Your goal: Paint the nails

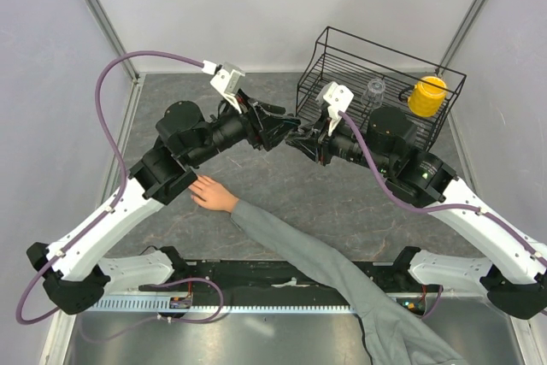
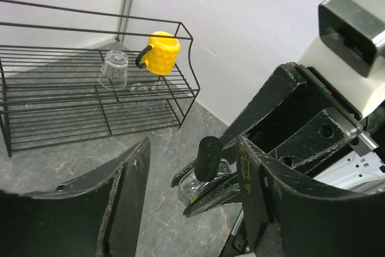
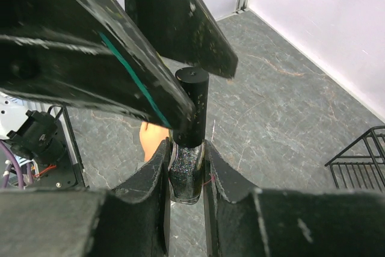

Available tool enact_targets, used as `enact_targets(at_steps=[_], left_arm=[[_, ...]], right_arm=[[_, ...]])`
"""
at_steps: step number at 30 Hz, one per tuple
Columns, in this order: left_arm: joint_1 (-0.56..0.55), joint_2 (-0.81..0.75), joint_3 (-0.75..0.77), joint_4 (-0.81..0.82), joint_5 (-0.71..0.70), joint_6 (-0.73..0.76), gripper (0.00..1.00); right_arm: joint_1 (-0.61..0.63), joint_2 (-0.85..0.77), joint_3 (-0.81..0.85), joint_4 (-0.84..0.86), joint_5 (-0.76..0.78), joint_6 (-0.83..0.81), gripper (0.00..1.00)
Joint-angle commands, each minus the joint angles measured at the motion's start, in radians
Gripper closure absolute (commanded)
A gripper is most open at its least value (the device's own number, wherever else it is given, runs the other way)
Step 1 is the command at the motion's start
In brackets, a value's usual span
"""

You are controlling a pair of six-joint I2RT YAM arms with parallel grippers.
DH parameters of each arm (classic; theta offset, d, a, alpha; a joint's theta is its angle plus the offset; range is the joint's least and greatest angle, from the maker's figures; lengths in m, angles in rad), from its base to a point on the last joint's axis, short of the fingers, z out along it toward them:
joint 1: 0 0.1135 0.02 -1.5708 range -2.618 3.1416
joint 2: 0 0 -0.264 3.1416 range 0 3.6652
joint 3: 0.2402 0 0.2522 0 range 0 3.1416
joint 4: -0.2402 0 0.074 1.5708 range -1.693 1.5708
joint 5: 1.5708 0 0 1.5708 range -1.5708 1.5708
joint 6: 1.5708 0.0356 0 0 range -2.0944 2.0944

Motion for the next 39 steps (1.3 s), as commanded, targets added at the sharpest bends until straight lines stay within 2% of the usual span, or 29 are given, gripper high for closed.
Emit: enact_targets(at_steps=[1, 3, 4, 5, 6, 7, 8, 9, 10, 11, 12, 14, 15, 17, 18, 19, 20, 21, 22, 23, 24, 25, 26, 28, 29, 31, 34, 39], left_arm=[[-0.006, 0.018, 0.007, 0.064, 0.045, -0.044, 0.46], [-0.006, 0.024, 0.004, 0.073, 0.102, -0.045, 0.61], [-0.005, 0.024, 0.003, 0.077, 0.13, -0.038, 0.83], [-0.005, 0.022, 0.001, 0.09, 0.157, -0.031, 0.94], [0.006, 0.015, -0.006, 0.1, 0.239, -0.015, 0.98], [0.019, 0.012, -0.014, 0.113, 0.316, -0.013, 0.98], [0.042, 0.018, -0.02, 0.227, 0.434, -0.024, 0.98], [0.106, 0.03, -0.032, 0.325, 0.774, -0.104, 0.98], [0.13, 0.077, -0.038, 0.434, 0.926, -0.179, 0.98], [0.145, 0.102, -0.052, 0.564, 1.038, -0.285, 0.98], [0.158, 0.131, -0.086, 0.936, 1.2, -0.535, 0.98], [0.17, 0.217, -0.103, 1.289, 1.288, -0.788, 0.98], [0.19, 0.242, -0.095, 1.482, 1.327, -0.965, 0.98], [0.219, 0.294, -0.082, 1.557, 1.357, -1.056, 0.98], [0.258, 0.302, -0.077, 1.564, 1.371, -1.074, 0.98], [0.285, 0.305, -0.08, 1.474, 1.369, -1.049, 0.98], [0.314, 0.297, -0.081, 1.375, 1.36, -0.93, 0.98], [0.376, 0.285, -0.081, 1.087, 1.318, -0.845, 0.95], [0.407, 0.267, -0.081, 0.943, 1.279, -0.749, 0.87], [0.45, 0.204, -0.081, 0.765, 1.171, -0.525, 0.77], [0.457, 0.167, -0.075, 0.605, 1.095, -0.387, 0.55], [0.457, 0.13, -0.054, 0.291, 0.998, -0.146, 0.44], [0.442, 0.052, -0.061, 0.234, 0.801, -0.093, 0.35], [0.443, -0.02, -0.11, 0.209, 0.66, -0.088, 0.08], [0.441, -0.084, -0.129, 0.215, 0.55, -0.103, 0.03], [0.431, -0.146, -0.193, 0.267, 0.472, -0.166, 0.0], [0.357, -0.218, -0.238, 0.277, 0.264, -0.193, 0.03], [0.158, -0.177, -0.138, 0.09, -0.04, -0.139, 0.24]], right_arm=[[0.003, -0.022, 0.049, 0.046, 0.016, 0.001, 1.0], [0.005, -0.028, 0.047, 0.053, 0.005, 0.001, 1.0], [0.003, -0.03, 0.047, 0.055, -0.003, 0.029, 1.0], [0.003, -0.036, 0.043, 0.055, -0.024, 0.032, 1.0], [0.003, -0.04, 0.038, 0.058, -0.038, 0.03, 1.0], [0.003, -0.047, 0.034, 0.06, -0.055, 0.03, 1.0], [0.003, -0.057, 0.018, 0.063, -0.117, 0.029, 1.0], [0.003, -0.065, 0.009, 0.081, -0.171, 0.02, 1.0], [0.002, -0.073, -0.005, 0.096, -0.266, 0.011, 1.0], [0.002, -0.085, -0.038, 0.118, -0.476, 0.012, 1.0], [-0.001, -0.088, -0.058, 0.192, -0.615, 0.017, 1.0], [-0.012, -0.065, -0.109, 0.32, -0.8, 0.12, 1.0], [-0.015, -0.05, -0.115, 0.451, -0.933, 0.25, 1.0], [-0.027, -0.013, -0.12, 0.526, -1.004, 0.328, 1.0], [-0.031, -0.014, -0.124, 0.543, -0.989, 0.342, 1.0], [-0.04, -0.017, -0.138, 0.54, -0.966, 0.336, 1.0], [-0.047, -0.031, -0.143, 0.525, -0.945, 0.33, 1.0], [-0.07, -0.034, -0.144, 0.511, -0.899, 0.319, 1.0], [-0.081, -0.042, -0.141, 0.492, -0.865, 0.302, 1.0], [-0.092, -0.045, -0.134, 0.41, -0.825, 0.278, 1.0], [-0.103, -0.045, -0.122, 0.353, -0.711, 0.243, 1.0], [-0.103, -0.042, -0.093, 0.309, -0.657, 0.169, 1.0], [-0.104, -0.039, -0.076, 0.199, -0.597, 0.143, 1.0], [-0.104, -0.022, -0.037, 0.115, -0.458, 0.106, 1.0], [-0.103, -0.016, -0.028, 0.1, -0.43, 0.1, 1.0], [-0.104, -0.008, -0.011, 0.087, -0.39, 0.095, 1.0], [-0.103, 0.001, -0.006, 0.101, -0.348, 0.103, 1.0], [-0.103, 0.006, 0.004, 0.099, -0.235, 0.096, 1.0]])
